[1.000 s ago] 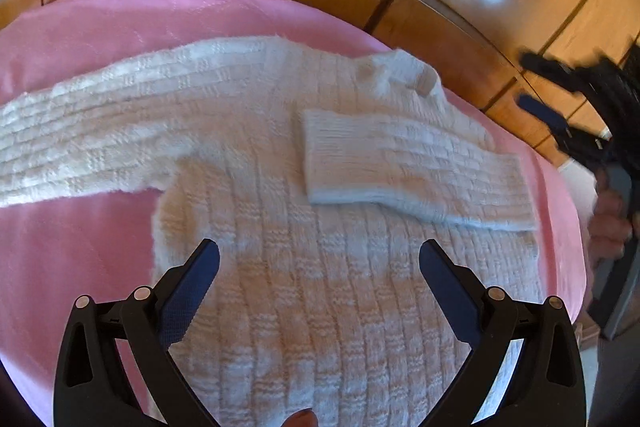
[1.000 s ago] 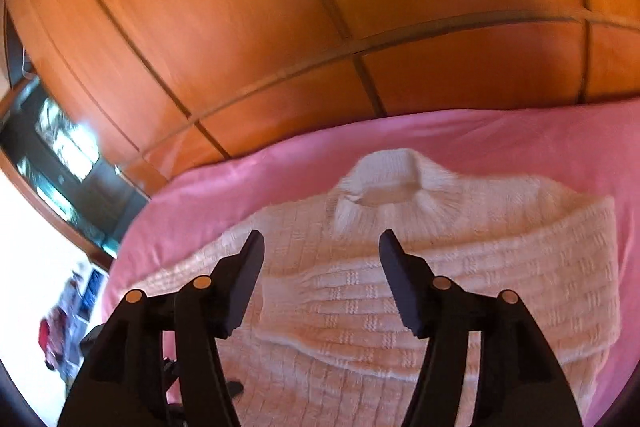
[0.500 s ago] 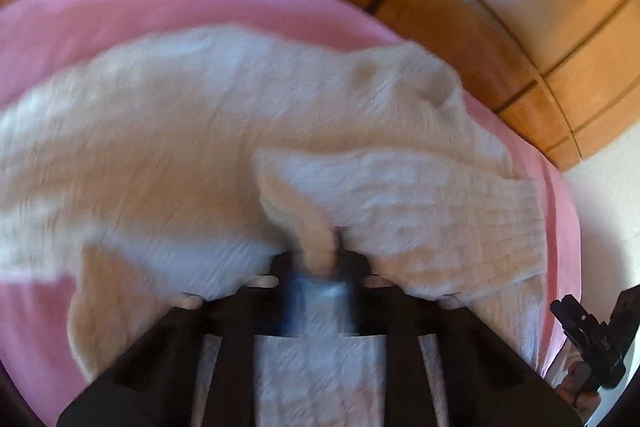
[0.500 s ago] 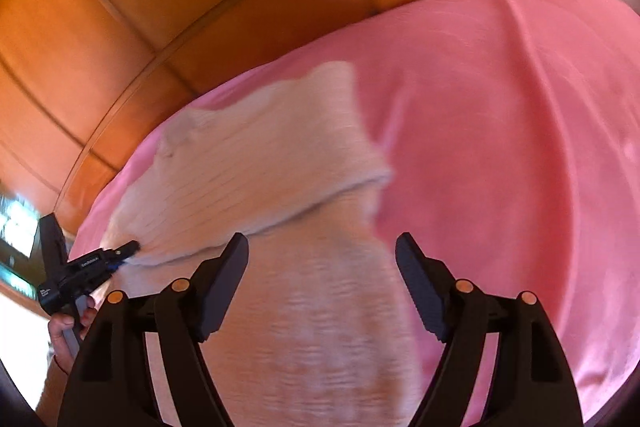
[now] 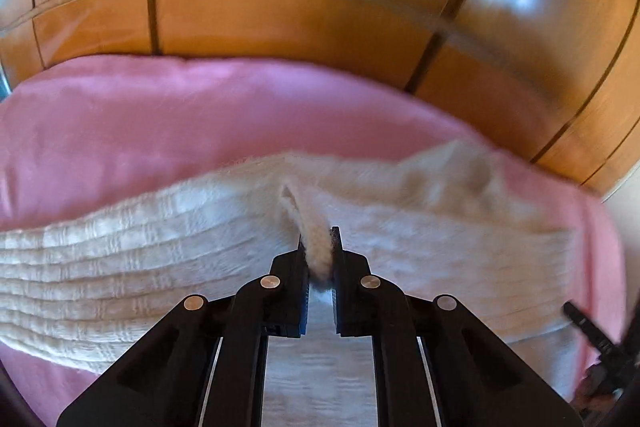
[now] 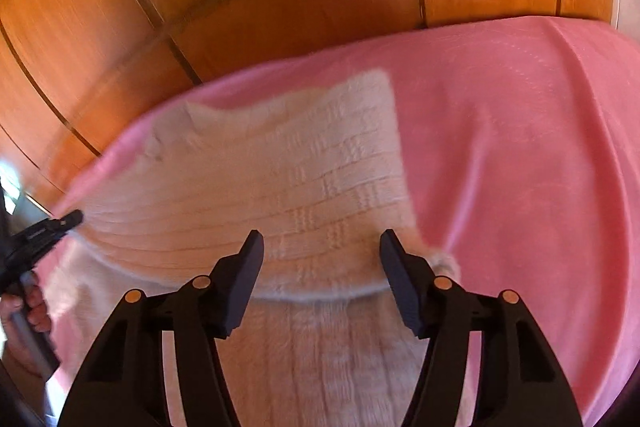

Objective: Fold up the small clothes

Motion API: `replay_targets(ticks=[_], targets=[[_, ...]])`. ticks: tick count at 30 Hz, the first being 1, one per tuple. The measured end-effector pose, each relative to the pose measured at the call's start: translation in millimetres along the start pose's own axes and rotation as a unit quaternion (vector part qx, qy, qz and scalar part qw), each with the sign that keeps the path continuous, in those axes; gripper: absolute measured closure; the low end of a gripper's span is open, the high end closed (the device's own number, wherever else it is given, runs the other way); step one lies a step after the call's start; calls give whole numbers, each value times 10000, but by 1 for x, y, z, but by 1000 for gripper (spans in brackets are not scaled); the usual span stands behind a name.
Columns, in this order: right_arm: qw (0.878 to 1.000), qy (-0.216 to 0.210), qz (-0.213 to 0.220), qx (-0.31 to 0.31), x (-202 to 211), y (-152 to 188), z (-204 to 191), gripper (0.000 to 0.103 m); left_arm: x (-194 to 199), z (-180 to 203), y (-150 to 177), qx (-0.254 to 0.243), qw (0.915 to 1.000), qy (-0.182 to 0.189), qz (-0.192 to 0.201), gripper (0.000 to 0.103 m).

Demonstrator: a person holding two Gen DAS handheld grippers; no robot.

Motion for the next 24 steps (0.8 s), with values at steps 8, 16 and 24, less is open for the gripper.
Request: replay_targets(ticks=[8,16,24], targets=[[9951,791,279,528,-25,15,-8,21,3,-40,24,179,9991,-374,22,28],[9957,663,189,613,-28,16,-12,2,74,-155,65,1860,9824,117,133,44],[9906,1003,310,876,-26,19,-18,2,153,-337,135,3912,9160,-494,743,57]])
Point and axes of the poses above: each gripper's, at about its wrist camera, not at the fingertips, and x roughly against the way its jaws point, z to its right, y to its underside, the point moved 9 cm from there along -x, roughly the way its jaws point, and after that the axes turned 2 degrees about y, right-handed, at the moved point
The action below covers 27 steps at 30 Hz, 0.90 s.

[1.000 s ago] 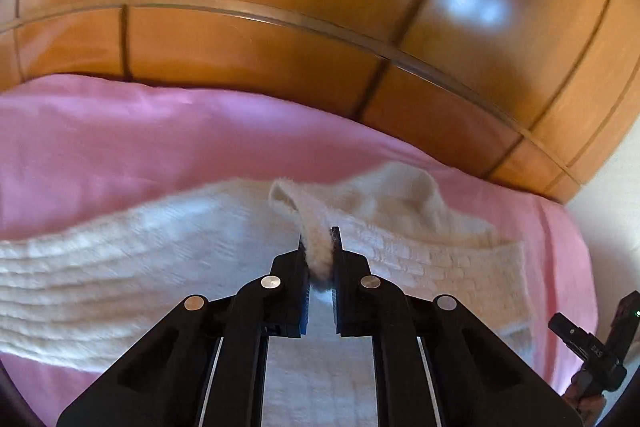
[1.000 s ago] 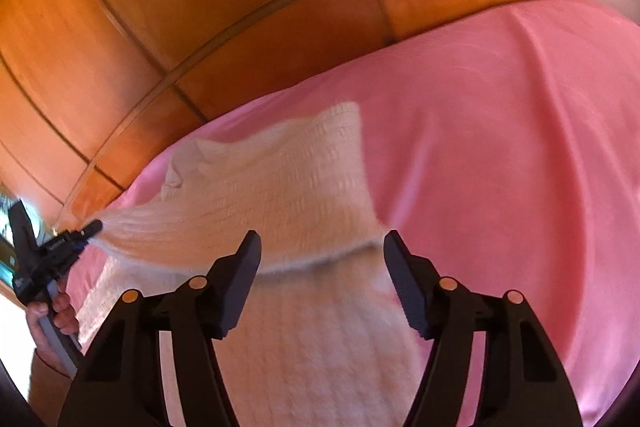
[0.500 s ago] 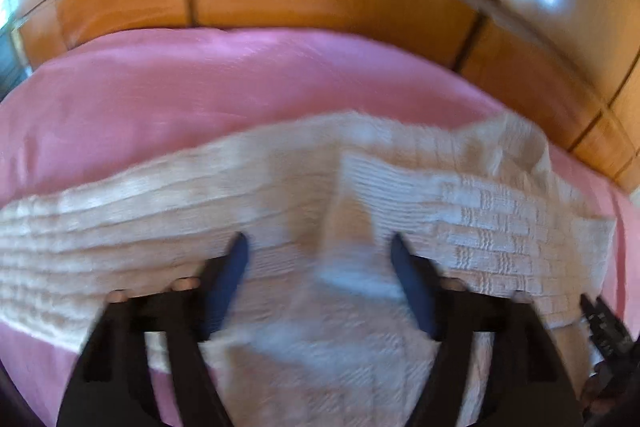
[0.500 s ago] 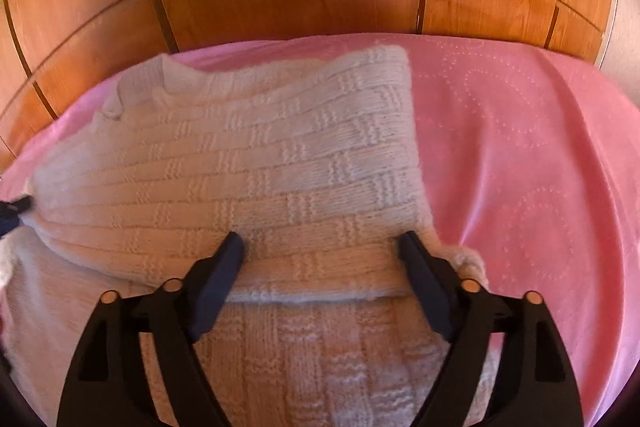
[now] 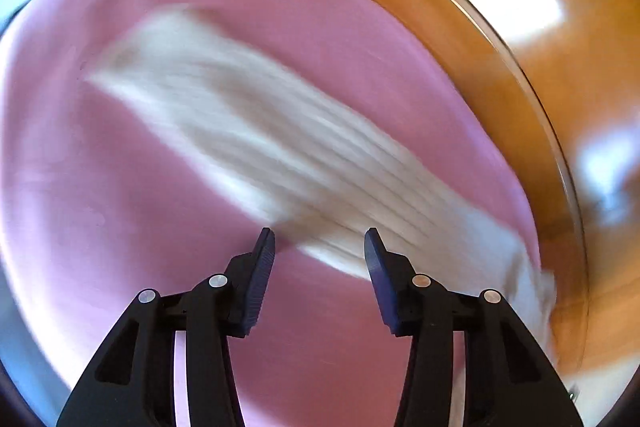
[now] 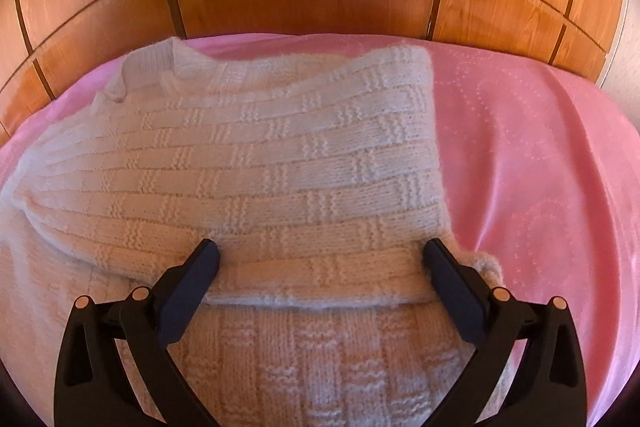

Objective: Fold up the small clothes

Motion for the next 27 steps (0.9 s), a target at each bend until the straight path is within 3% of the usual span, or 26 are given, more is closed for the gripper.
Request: replay_targets(ticks=[2,4,10,12,13,15,19,22,27], targets=[[10000,54,12,33,2,1,0,2,12,-36,-23,631,9977,-37,251,57],[9999,117,23,63,3,2,-1,2,19,-58,-39,958,9945,-20,431,57],[9996,230,47,132,5,5,-6,2,12,-76,-68,988,9930,-237,604,57],[9995,251,61,154,6,5,-7,2,2,-68,-69,841,9942,-351,578,75],[9995,262,63,159,6,6,-7,2,2,-71,-72,772,9949,-366,530,93],[9994,300,68,179,7,8,-9,2,2,-65,-79,688,9960,-284,499,97],[9991,357,76,211,9,12,-11,2,9,-4,-78,72,9976,205,651,98],[9991,372,80,205,10,12,-14,2,25,55,-58,-563,9934,723,696,98],[9993,318,80,160,11,12,-13,2,23,165,9,-1553,9755,1523,336,98]])
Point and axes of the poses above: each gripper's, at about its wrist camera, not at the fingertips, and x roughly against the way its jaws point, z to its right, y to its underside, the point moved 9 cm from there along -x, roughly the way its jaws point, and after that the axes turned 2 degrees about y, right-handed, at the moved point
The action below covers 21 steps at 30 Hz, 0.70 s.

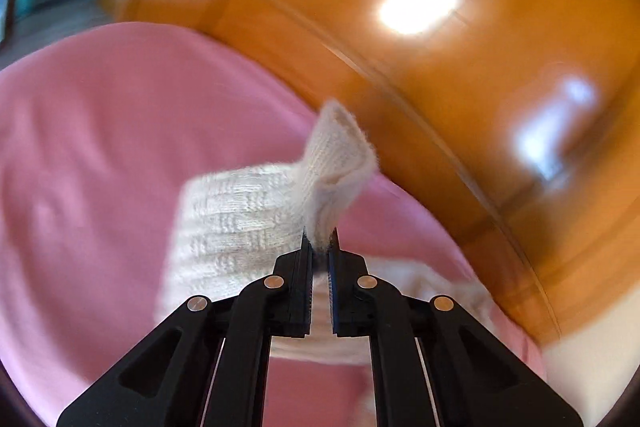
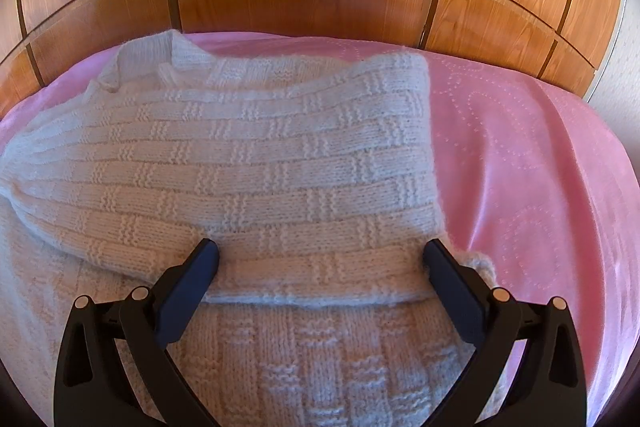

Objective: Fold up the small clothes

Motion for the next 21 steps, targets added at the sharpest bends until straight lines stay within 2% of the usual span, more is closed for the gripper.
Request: replay_targets(ticks=[2,6,10,13,16,18,19,21], targets=[[10000,-25,-6,-8,0,0,1,2,-22,44,26,-305,9987,286,-302,98],[10000,-64,-12,-24,-1,-2,3,2,-73,114,79,-822,9907,581,-914,98],[9999,-112,-21,-48,-2,-3,5,2,-106,152,137,-1343,9789,590,-1424,98],[9998,-176,-40,-91,-2,-3,7,2,-114,160,170,-1544,9722,491,-1693,80],[9996,-224,-25,-147,4,-8,10,3,-103,153,180,-1578,9718,422,-1702,80],[9990,-342,144,-265,18,-15,7,9,-93,142,182,-1637,9719,368,-1648,80],[9977,-556,210,-339,27,-17,1,18,-92,141,184,-1695,9719,300,-1604,80],[9873,-1534,139,-393,47,-19,-33,25,-77,126,187,-1758,9721,197,-1542,80]])
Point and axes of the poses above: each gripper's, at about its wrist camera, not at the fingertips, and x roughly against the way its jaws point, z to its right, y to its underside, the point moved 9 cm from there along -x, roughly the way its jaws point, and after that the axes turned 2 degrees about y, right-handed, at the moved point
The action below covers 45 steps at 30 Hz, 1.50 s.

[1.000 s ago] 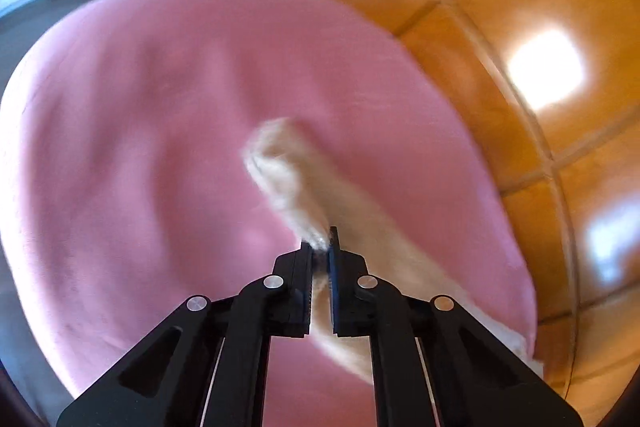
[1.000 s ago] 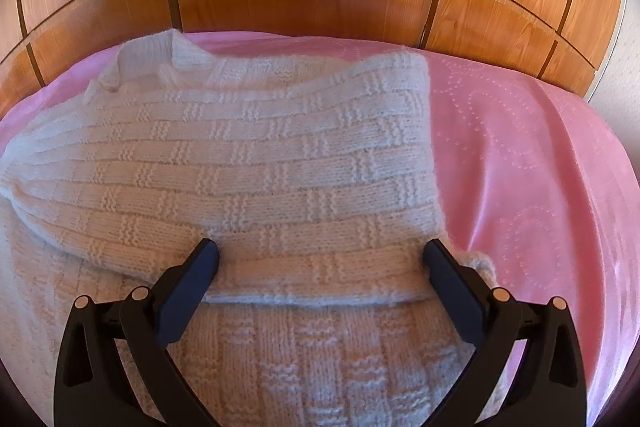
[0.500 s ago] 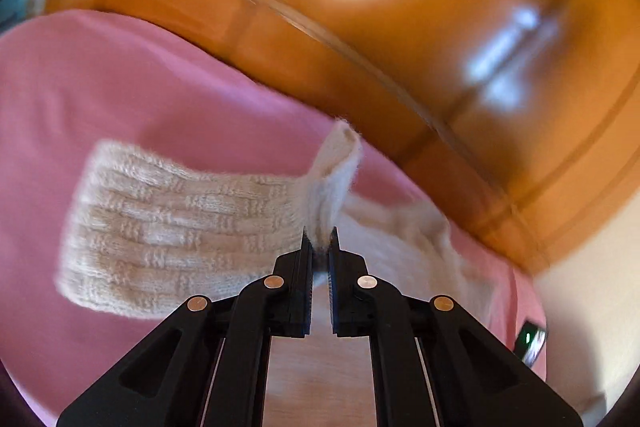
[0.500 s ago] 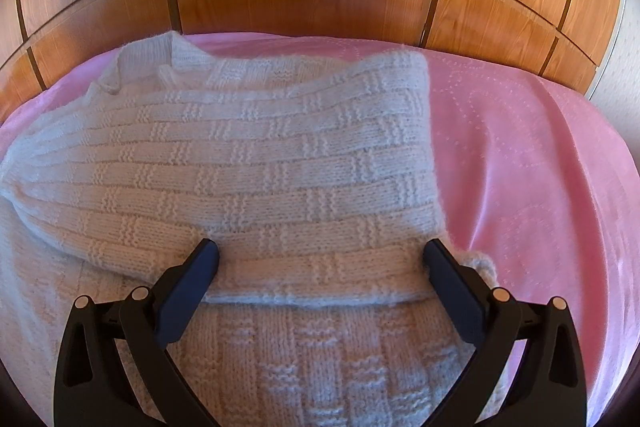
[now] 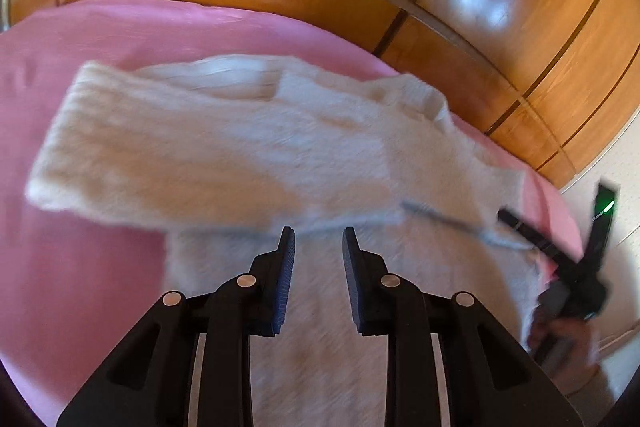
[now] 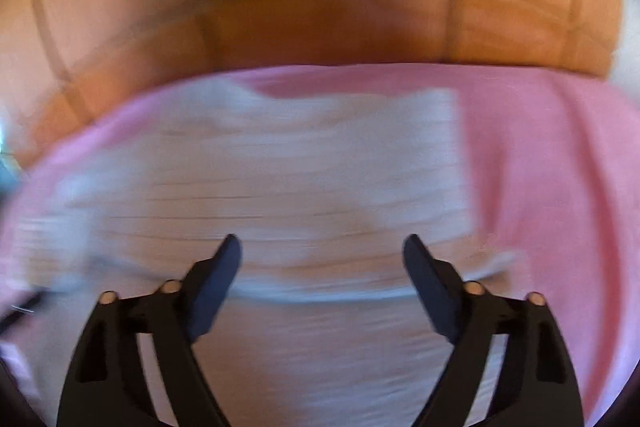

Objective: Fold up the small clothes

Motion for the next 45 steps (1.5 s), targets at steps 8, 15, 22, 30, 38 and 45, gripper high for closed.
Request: replay_targets(ticks=[8,15,22,30,38,45], targets=[[9774,-1749,-1176,149,-38,36,-137,52,7,-21,32,75,9998,-146,-100,80],[9800,-1514,-1097,678,-39,19,-177,97,5,-27,40,33,9998,-201,-75,80],[9889,-1272,267,714,39,-61,-135,97,6,-26,41,75,9997,-221,-61,80],[9984,68,155,-548,14,-67,27,97,6,-25,39,111,9996,-210,-123,80],[9902,553,-333,-1240,-24,-32,104,103,11,-24,36,70,9991,-317,-266,80],[9946,503,76,-909,3,-33,87,67,23,-16,9,-134,9991,-413,16,80]])
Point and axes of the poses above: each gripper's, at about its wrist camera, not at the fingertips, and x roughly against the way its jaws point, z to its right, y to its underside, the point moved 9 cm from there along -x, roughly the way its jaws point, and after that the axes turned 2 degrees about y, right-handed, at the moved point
